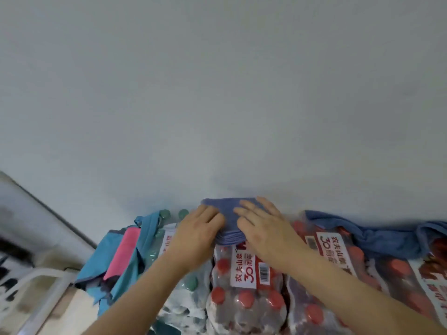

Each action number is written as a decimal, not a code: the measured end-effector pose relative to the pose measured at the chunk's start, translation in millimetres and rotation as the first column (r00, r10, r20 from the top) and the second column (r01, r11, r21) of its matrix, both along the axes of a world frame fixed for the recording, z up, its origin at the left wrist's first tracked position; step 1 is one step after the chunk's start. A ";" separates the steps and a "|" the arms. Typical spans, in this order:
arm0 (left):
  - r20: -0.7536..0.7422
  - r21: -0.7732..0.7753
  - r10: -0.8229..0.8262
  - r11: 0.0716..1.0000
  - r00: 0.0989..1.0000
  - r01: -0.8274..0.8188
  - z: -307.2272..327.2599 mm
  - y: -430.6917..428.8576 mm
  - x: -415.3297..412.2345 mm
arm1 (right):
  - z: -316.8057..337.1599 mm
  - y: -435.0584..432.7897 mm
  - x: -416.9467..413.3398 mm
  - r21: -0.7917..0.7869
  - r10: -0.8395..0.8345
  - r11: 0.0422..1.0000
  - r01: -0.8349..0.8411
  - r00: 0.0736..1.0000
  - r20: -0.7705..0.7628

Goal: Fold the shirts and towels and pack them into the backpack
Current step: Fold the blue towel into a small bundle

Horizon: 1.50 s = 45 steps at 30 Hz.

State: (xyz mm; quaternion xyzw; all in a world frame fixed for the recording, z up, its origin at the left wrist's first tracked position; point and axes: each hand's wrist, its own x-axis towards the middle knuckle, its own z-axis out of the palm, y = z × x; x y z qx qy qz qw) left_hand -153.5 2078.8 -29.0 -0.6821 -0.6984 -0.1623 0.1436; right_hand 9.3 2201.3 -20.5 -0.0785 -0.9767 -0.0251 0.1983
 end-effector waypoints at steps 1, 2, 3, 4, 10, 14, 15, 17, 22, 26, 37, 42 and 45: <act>-0.023 -0.079 0.007 0.997 1.000 -0.009 -20.5 -11.1 9.6 | -19.9 -6.6 6.3 -0.016 0.042 0.999 -0.041 0.996 0.083; -0.028 -0.159 0.011 0.987 1.000 -0.015 -39.1 -21.4 20.8 | -39.2 -12.2 12.9 -0.053 0.092 0.995 -0.085 0.983 0.158; -0.004 -0.222 0.023 0.975 1.000 -0.024 -53.9 -30.7 32.3 | -56.9 -16.9 19.0 -0.099 0.137 0.988 -0.119 0.970 0.200; 0.032 -0.257 0.045 0.966 0.998 -0.035 -64.2 -37.8 42.2 | -69.3 -21.4 24.2 -0.130 0.166 0.981 -0.141 0.964 0.207; 0.010 -0.245 0.159 0.958 0.987 -0.152 -86.9 -54.8 70.2 | -81.0 -25.0 34.6 -0.170 0.146 0.979 -0.110 0.964 0.222; -0.018 -0.341 0.142 0.929 0.990 -0.140 -94.4 -64.6 68.0 | -86.3 -23.4 45.1 -0.190 0.222 0.967 -0.169 0.924 0.311; -0.013 -0.327 0.122 0.938 0.992 -0.120 -94.4 -66.4 67.0 | -86.7 -20.3 47.3 -0.212 0.224 0.964 -0.163 0.924 0.311; 0.013 -0.304 0.085 0.950 0.996 -0.077 -90.2 -69.8 64.8 | -79.3 -15.9 48.7 -0.263 0.234 0.953 -0.153 0.921 0.313; 0.519 -0.305 0.230 0.949 0.823 -0.073 -72.1 -74.9 49.1 | -62.1 -2.0 49.8 -0.590 0.310 0.806 -0.051 0.885 0.347; 0.613 -0.341 0.358 0.924 0.705 -0.172 -63.4 -68.4 51.1 | -61.4 7.8 41.4 -0.746 0.233 0.665 0.036 0.939 0.254; 0.553 -0.426 0.638 0.769 0.536 -0.477 -66.6 -20.2 38.4 | -78.5 6.4 0.3 -0.596 -0.169 0.727 0.340 0.931 0.325; 0.483 -0.454 0.694 0.720 0.534 -0.525 -66.6 -9.9 34.6 | -80.0 14.7 -14.6 -0.562 -0.177 0.728 0.393 0.899 0.400; 0.467 -0.488 0.729 0.685 0.501 -0.541 -68.8 -5.2 30.4 | -77.2 19.0 -22.9 -0.571 -0.168 0.698 0.432 0.874 0.456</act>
